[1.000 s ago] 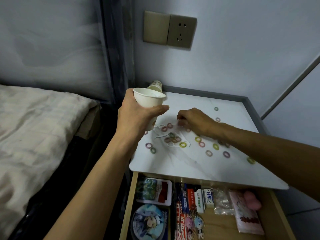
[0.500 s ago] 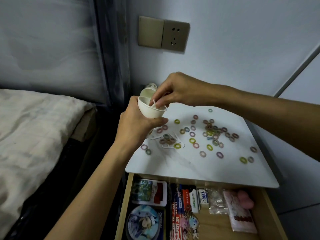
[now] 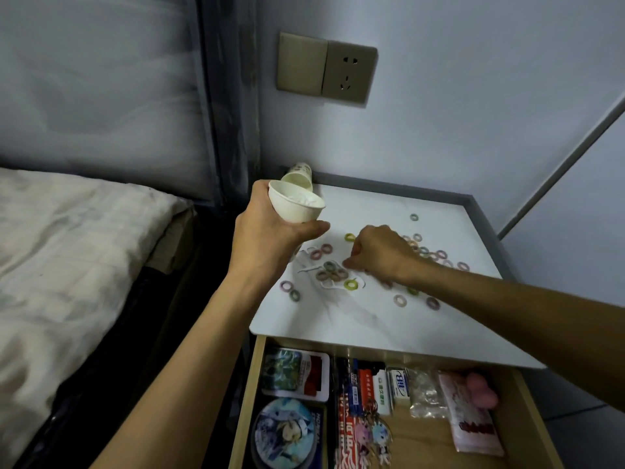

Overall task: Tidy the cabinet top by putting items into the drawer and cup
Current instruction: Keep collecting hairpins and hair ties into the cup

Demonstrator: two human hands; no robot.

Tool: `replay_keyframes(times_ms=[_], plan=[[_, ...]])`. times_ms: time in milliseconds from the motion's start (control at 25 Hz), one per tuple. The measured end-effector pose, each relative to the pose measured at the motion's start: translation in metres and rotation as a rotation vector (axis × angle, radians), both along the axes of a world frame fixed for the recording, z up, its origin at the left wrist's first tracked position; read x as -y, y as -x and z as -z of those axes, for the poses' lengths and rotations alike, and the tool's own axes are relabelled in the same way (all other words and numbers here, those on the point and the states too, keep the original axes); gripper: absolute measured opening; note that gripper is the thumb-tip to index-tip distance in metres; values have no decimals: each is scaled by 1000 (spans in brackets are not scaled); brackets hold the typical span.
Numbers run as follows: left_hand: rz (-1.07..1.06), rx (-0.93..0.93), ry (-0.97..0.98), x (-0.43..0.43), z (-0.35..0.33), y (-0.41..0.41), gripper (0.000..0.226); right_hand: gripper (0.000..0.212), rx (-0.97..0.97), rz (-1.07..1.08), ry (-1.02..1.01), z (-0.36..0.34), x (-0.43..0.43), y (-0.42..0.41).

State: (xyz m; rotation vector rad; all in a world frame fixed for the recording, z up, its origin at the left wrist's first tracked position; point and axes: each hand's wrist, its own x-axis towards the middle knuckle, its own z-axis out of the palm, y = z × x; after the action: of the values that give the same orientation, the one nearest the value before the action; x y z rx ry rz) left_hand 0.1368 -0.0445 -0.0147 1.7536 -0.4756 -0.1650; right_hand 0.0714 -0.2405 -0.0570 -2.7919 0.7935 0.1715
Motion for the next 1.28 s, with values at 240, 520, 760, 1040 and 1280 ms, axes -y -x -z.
replay_keyframes(times_ms=[240, 520, 760, 1040, 1280], plan=[[-7, 5, -13, -2, 1, -4, 66, 33, -29, 35, 57, 3, -8, -2], [4, -5, -4, 2, 1, -2, 68, 19, -137, -93, 224, 7, -27, -8], [6, 11, 4, -2, -1, -2, 65, 18, -117, -110, 147, 7, -15, -6], [8, 26, 1, -4, -1, -3, 66, 4, 168, -285, 25, -12, 7, 9], [6, 44, -12, -3, -2, 0, 66, 19, 19, -454, 2, 7, -22, 22]])
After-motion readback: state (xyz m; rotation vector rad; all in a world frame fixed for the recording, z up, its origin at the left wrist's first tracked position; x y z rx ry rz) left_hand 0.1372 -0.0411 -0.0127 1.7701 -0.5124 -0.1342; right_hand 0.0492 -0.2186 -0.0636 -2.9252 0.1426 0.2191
